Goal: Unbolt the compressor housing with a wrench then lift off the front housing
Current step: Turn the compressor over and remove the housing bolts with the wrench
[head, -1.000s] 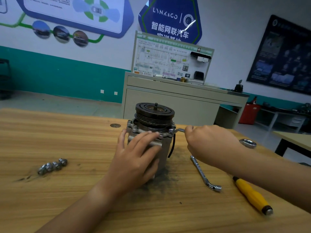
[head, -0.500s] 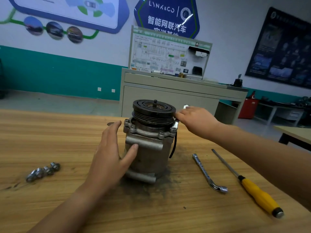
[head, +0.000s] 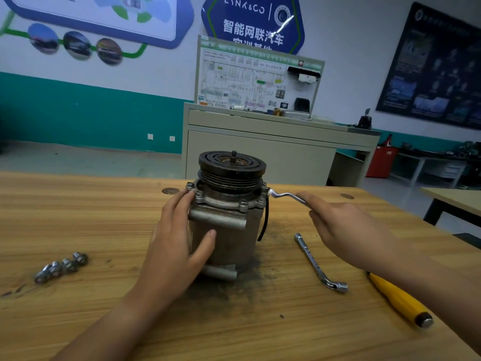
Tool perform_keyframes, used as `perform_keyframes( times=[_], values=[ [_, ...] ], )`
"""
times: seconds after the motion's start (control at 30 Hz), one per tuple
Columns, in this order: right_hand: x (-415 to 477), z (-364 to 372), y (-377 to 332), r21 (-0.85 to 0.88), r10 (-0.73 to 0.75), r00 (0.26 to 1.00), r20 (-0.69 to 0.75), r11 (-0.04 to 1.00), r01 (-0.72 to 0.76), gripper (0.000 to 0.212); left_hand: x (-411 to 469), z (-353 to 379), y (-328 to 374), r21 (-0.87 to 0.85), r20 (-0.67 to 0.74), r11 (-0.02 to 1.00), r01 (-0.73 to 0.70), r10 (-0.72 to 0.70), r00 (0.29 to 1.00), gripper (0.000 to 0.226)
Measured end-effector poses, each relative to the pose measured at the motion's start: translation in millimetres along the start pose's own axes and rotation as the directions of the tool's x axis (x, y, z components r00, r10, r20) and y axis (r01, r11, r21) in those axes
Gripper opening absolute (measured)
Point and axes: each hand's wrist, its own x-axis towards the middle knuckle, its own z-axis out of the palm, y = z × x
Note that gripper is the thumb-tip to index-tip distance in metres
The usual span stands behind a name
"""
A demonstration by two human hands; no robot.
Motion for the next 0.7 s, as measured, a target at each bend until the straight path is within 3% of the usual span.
perform_keyframes(
  times=[0.4, 0.57, 0.7],
  values=[
    [11, -20, -28, -0.235, 0.061, 0.993, 0.102, 0.971, -0.036, 0.048, -3, 1, 2, -0.027, 0.023, 1.000, 0.011, -0.010, 1.000, 0.070],
    [13, -27, -43, -0.388, 0.017, 0.987, 0.162, 0.920, 0.048, 0.032, -3, -1, 4, -0.012, 0.028, 1.000, 0.005, -0.005, 1.000, 0.072],
    [15, -30, -35, -0.342, 0.019, 0.980, 0.200, 0.938, 0.052, 0.030, -3, 0, 3, -0.014, 0.028, 1.000, 0.013, -0.013, 1.000, 0.073]
  ],
)
